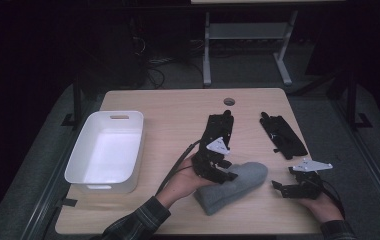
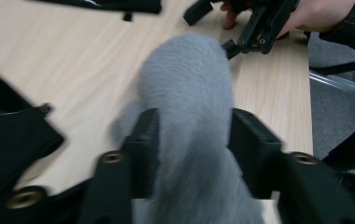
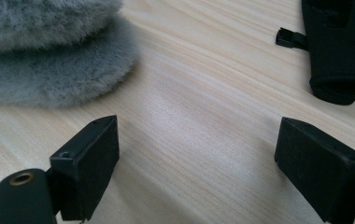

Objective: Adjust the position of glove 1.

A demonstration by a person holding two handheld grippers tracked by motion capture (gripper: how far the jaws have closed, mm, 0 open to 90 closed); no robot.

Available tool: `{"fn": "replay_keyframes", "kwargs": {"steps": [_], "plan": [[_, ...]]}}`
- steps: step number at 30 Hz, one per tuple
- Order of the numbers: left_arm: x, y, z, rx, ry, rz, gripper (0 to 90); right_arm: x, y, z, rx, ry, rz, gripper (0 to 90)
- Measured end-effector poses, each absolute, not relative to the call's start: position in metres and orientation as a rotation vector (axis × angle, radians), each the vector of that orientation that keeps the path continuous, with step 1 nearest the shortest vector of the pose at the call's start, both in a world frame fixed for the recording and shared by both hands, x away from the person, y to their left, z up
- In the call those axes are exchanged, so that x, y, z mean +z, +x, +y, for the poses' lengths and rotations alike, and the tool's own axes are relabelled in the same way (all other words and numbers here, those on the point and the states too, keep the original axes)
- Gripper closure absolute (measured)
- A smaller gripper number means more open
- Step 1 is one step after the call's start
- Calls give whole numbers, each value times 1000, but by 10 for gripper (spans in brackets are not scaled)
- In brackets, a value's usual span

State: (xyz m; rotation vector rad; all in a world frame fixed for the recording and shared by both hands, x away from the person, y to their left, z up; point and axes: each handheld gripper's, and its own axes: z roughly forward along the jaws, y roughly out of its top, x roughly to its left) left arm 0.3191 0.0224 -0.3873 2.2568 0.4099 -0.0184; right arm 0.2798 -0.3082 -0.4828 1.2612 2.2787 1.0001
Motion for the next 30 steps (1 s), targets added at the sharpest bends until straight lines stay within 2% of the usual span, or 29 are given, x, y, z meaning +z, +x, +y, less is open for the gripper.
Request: {"fn": "replay_keyframes", "kwargs": {"steps": [4,8,10,14,22,30], "plan": [[-385,321,51,24,2253,448,742,-483,280,-308,1000,1260,2279,136],[-399,324,80,76,2276,522,889,-483,280,-308,999,1259,2279,136],[-410,324,90,103,2312,549,892,-483,280,-308,999,1258,2279,136],[-429,322,103,70,2346,580,892,-483,280,-308,999,1258,2279,136],[-429,302,92,46,2351,511,891,-483,280,-308,999,1260,2279,136],[-433,299,88,29,2359,504,861,-483,280,-308,995,1264,2274,148]]}}
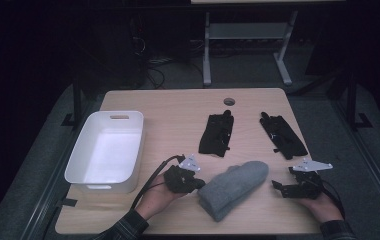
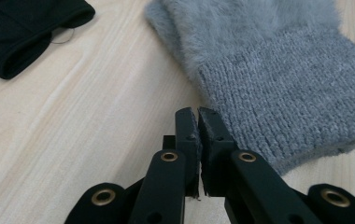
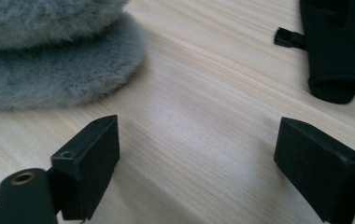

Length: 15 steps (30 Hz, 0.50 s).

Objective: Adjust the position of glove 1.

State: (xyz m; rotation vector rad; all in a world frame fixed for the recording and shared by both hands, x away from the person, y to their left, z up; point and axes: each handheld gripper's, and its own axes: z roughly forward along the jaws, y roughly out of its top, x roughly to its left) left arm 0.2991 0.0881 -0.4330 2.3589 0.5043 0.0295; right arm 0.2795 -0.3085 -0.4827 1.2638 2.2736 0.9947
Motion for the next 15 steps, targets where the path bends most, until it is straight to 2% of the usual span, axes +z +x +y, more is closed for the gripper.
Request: {"fn": "replay_keyframes", "kwargs": {"steps": [3,6,10,13,15], "plan": [[-432,301,90,41,2357,502,839,-480,277,-311,998,1267,2267,293],[-430,302,91,49,2332,521,817,-475,276,-313,1018,1280,2265,371],[-425,308,91,49,2303,539,708,-471,274,-309,1055,1246,2253,373],[-418,314,90,37,2263,560,583,-473,274,-308,1043,1253,2263,333],[-413,318,88,17,2235,571,467,-475,275,-307,1029,1256,2275,308]]}}
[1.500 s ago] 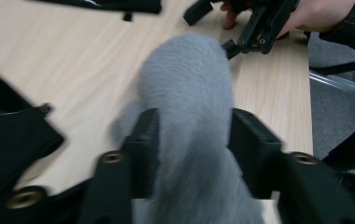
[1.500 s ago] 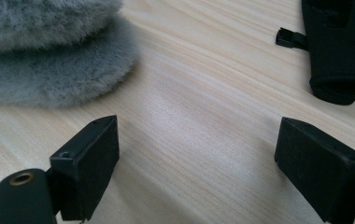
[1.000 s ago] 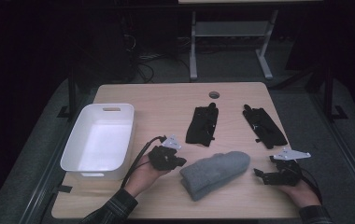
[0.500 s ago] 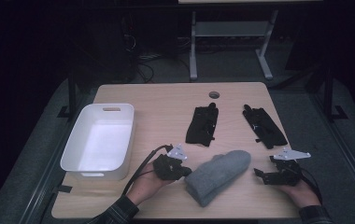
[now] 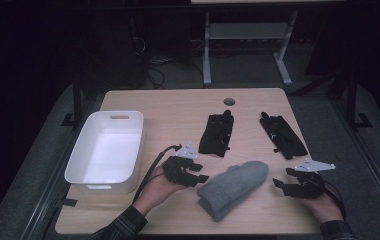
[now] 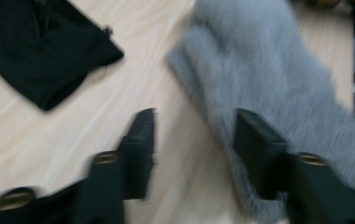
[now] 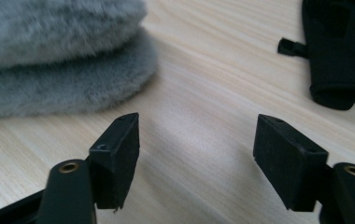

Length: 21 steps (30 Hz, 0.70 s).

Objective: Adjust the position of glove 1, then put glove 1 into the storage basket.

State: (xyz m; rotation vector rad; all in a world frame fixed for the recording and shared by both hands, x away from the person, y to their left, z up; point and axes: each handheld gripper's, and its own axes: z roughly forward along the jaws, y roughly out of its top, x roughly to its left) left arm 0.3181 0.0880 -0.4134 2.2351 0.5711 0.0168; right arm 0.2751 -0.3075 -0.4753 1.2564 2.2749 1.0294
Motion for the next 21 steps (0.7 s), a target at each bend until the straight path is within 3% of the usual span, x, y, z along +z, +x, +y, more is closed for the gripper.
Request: {"fn": "replay_keyframes", "kwargs": {"steps": [3,6,21], "plan": [[-407,323,81,9,2213,557,350,-480,276,-307,1013,1253,2288,273],[-405,326,73,-11,2200,548,287,-481,276,-308,1020,1245,2281,264],[-416,339,27,-41,2230,524,195,-482,277,-309,1021,1239,2277,219]]}}
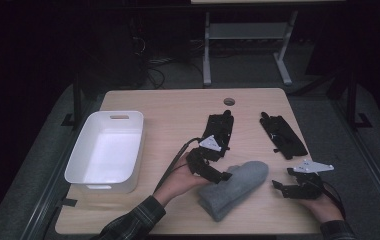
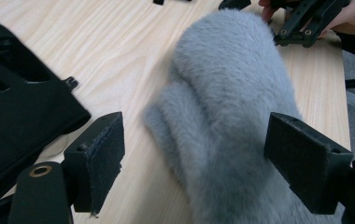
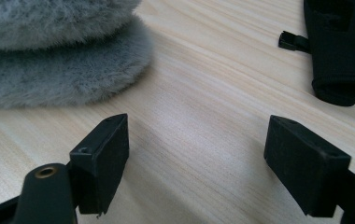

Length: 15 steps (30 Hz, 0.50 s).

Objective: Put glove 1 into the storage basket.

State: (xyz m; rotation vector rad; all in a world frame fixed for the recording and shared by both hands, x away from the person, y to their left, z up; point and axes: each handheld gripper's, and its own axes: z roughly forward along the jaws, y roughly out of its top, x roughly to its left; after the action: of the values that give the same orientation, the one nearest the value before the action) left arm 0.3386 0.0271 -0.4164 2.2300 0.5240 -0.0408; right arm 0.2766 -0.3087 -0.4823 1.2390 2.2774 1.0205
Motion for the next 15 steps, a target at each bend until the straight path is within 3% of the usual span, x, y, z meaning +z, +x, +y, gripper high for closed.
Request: {"fn": "replay_keyframes", "kwargs": {"steps": [15], "plan": [[-447,330,-1,-110,2332,517,150,-482,277,-309,1018,1241,2276,211]]}}
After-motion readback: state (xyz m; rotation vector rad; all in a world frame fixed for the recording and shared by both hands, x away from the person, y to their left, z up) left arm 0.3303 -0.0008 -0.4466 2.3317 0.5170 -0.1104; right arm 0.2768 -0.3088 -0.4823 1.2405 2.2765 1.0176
